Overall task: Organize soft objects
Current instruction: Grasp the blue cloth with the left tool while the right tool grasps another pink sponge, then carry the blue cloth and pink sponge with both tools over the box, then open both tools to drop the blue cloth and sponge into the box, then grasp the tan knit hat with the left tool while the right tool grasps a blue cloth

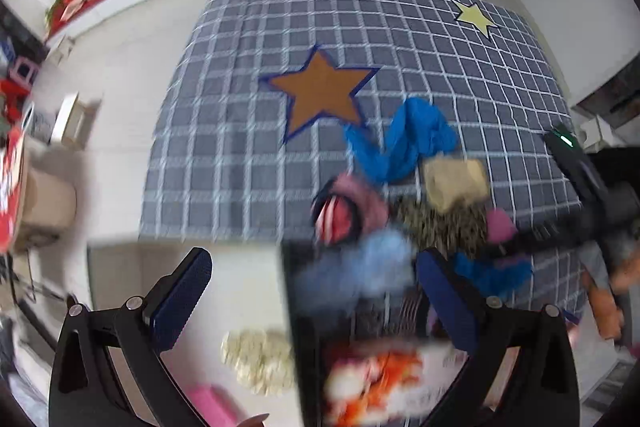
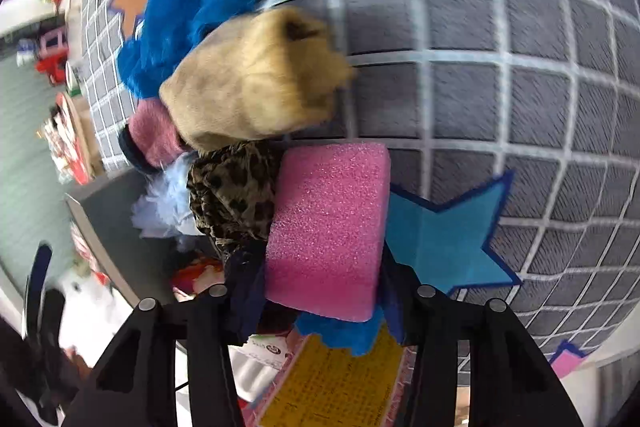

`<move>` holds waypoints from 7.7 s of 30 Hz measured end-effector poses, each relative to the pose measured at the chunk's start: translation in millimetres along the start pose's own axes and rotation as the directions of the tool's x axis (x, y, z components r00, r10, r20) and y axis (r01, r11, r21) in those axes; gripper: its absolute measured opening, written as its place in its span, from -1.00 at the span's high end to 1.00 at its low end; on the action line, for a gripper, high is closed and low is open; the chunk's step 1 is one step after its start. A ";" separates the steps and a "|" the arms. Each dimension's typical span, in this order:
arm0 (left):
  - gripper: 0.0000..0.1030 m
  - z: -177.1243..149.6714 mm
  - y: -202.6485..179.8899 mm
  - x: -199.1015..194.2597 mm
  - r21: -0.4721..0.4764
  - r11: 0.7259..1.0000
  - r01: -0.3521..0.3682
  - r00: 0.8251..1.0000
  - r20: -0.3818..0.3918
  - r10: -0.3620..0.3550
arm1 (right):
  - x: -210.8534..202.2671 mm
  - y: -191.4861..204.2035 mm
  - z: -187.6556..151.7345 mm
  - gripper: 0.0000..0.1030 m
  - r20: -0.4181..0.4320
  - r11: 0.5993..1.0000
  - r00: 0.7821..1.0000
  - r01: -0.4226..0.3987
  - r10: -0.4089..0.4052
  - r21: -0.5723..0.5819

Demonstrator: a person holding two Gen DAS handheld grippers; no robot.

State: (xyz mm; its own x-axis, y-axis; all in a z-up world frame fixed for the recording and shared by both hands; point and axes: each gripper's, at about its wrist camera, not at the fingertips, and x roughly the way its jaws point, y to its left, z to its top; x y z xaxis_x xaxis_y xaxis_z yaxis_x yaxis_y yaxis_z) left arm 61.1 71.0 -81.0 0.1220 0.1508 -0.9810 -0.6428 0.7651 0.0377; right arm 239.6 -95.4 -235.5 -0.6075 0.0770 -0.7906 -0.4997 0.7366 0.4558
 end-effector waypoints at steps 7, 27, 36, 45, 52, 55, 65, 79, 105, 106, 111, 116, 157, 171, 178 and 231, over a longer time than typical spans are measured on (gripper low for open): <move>-0.99 67.3 -53.9 75.7 0.133 0.991 0.005 0.998 -0.061 0.003 | -47.2 -53.4 -25.5 0.02 0.187 0.999 0.981 0.041 -0.047 0.035; -0.93 97.1 -54.8 176.2 0.029 0.998 0.051 0.974 -0.223 -0.043 | -105.8 -128.6 -26.3 -0.71 0.451 0.963 0.851 0.233 -0.269 0.134; -0.93 106.4 -51.9 177.6 0.017 0.999 0.046 0.977 -0.210 -0.041 | -127.8 -160.4 45.4 -0.71 0.412 0.950 0.878 0.133 -0.245 0.282; 0.56 112.7 -84.7 175.8 0.078 0.995 0.065 0.982 -0.181 -0.050 | -117.0 -138.5 61.2 -0.02 0.438 0.917 0.806 0.365 -0.399 0.162; 0.81 112.4 -86.9 134.1 0.070 0.992 0.109 0.989 -0.104 -0.101 | -152.8 -149.7 15.5 -0.02 0.473 0.966 0.843 0.194 -0.254 0.173; 0.81 110.1 -88.0 106.2 0.089 0.987 0.130 0.991 -0.054 -0.126 | -172.0 -160.3 -23.5 -0.02 0.500 0.973 0.838 0.151 -0.220 0.175; 0.81 77.1 -137.9 21.4 0.263 0.929 0.259 0.959 0.046 -0.280 | -184.1 -146.1 -122.7 -0.02 0.574 0.965 0.788 0.094 -0.221 0.243; 0.81 -26.2 -184.4 -84.2 0.488 0.819 0.303 0.912 0.101 -0.398 | -153.9 -75.9 -244.1 -0.02 0.713 0.977 0.680 0.019 -0.168 0.212; 0.81 -197.7 -108.2 -114.4 0.602 0.760 0.245 0.952 -0.002 -0.305 | -31.6 -22.4 -346.2 -0.02 0.636 0.981 0.761 0.005 -0.129 0.193; 0.81 -197.1 -102.9 -115.2 0.590 0.771 0.240 0.953 0.007 -0.302 | -30.8 -16.8 -344.2 -0.02 0.633 0.984 0.764 0.015 -0.126 0.177; 0.81 -196.3 -76.8 -122.3 0.527 0.822 0.215 0.957 0.055 -0.285 | -25.4 21.0 -332.1 -0.02 0.622 0.993 0.774 0.097 -0.119 0.069; 0.81 -197.7 -52.3 -123.9 0.462 0.863 0.203 0.960 0.079 -0.268 | -21.3 55.0 -323.5 -0.02 0.616 0.985 0.779 0.171 -0.121 -0.023; 0.81 -234.8 110.0 -91.5 -0.156 0.973 0.168 0.982 0.116 -0.151 | 17.8 165.2 -290.2 -0.02 0.523 0.873 0.838 0.366 -0.158 -0.323; 0.81 -230.9 139.3 -72.8 -0.246 0.964 0.101 0.992 0.102 -0.078 | 24.0 250.9 -239.5 -0.02 0.491 0.791 0.861 0.391 -0.133 -0.470; 0.81 -219.6 142.8 -61.6 -0.254 0.963 0.088 0.994 0.087 -0.068 | 26.9 278.4 -218.4 -0.02 0.473 0.774 0.872 0.387 -0.129 -0.502; -0.87 -38.8 -36.5 -40.4 0.175 0.968 0.179 0.979 0.067 -0.194 | -96.5 -84.5 -142.0 -1.00 0.391 0.953 0.897 0.095 -0.208 0.287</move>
State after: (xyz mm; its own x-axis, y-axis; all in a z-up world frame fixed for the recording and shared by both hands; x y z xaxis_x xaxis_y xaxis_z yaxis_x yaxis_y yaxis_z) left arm 50.2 12.7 -50.1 0.2947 0.0417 -0.9547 -0.4678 0.8774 -0.1061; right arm 252.8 -260.5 -139.6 -0.1995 0.1790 -0.9634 -0.3571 0.9023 0.2416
